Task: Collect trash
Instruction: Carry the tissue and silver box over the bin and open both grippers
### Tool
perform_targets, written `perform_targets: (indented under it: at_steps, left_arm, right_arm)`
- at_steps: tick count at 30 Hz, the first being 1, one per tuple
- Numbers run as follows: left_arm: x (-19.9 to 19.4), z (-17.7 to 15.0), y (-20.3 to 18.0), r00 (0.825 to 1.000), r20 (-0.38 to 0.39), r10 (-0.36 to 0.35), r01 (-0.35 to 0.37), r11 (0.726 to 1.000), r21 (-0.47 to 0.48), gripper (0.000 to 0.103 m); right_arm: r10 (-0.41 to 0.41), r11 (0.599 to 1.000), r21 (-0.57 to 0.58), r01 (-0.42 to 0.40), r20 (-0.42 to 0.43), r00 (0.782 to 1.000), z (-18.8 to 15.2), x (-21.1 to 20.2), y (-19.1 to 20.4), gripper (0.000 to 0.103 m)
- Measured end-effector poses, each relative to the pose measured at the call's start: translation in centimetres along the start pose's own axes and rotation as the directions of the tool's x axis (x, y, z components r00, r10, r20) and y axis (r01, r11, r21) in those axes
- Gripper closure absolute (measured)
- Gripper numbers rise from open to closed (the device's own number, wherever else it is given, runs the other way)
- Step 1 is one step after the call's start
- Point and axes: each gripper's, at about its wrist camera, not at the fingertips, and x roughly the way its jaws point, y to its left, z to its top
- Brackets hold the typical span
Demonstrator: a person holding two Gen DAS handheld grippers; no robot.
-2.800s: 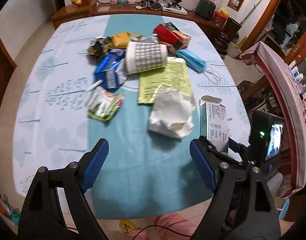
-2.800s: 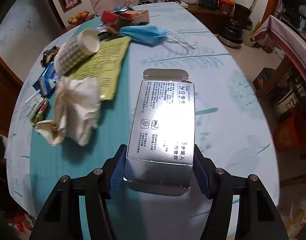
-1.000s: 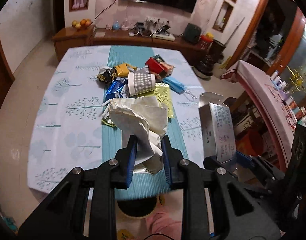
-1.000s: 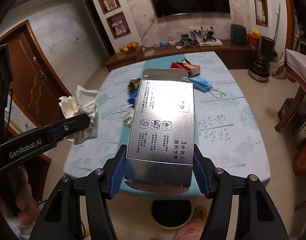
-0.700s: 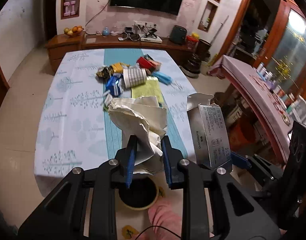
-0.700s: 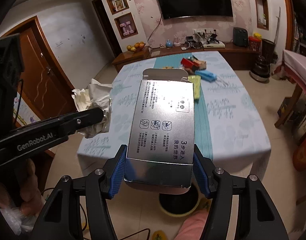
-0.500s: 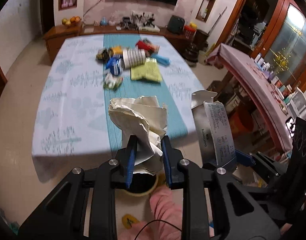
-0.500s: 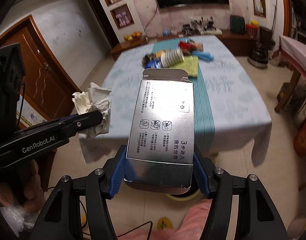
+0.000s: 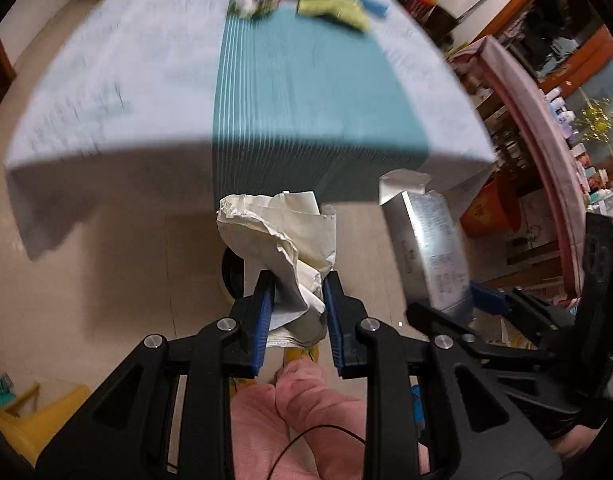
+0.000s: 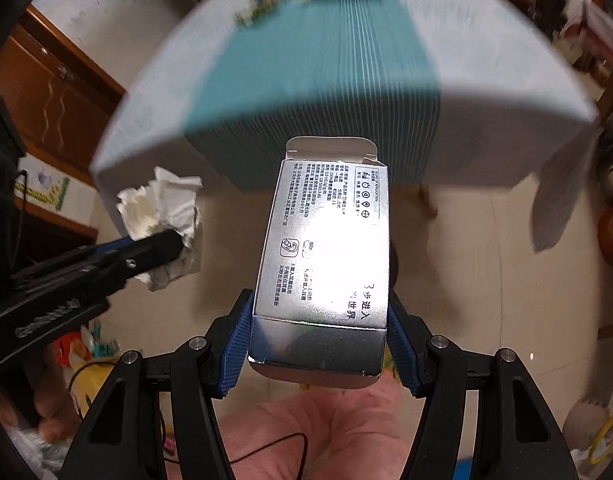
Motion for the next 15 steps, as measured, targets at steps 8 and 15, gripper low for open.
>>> perform_targets:
  at_steps: [8,15]
  left_arm:
    - [13.6,-2.0,3.3,0.996,-0.081,0.023,-0.027,0.998,-0.052,0.081]
    - [23.2,-2.4,5.6,0.996,-0.075,0.043,-0.046,0.998,-0.043,0.072]
  right_arm:
    - [-0.026,1.0,-0.007,0.025,-0.143,0.989,-1.0,16.0,-3.5,0.041]
    - [-0.02,0.999,0.031,0.024,-0.139,0.99,0.4,26.3,-6.7,0.038]
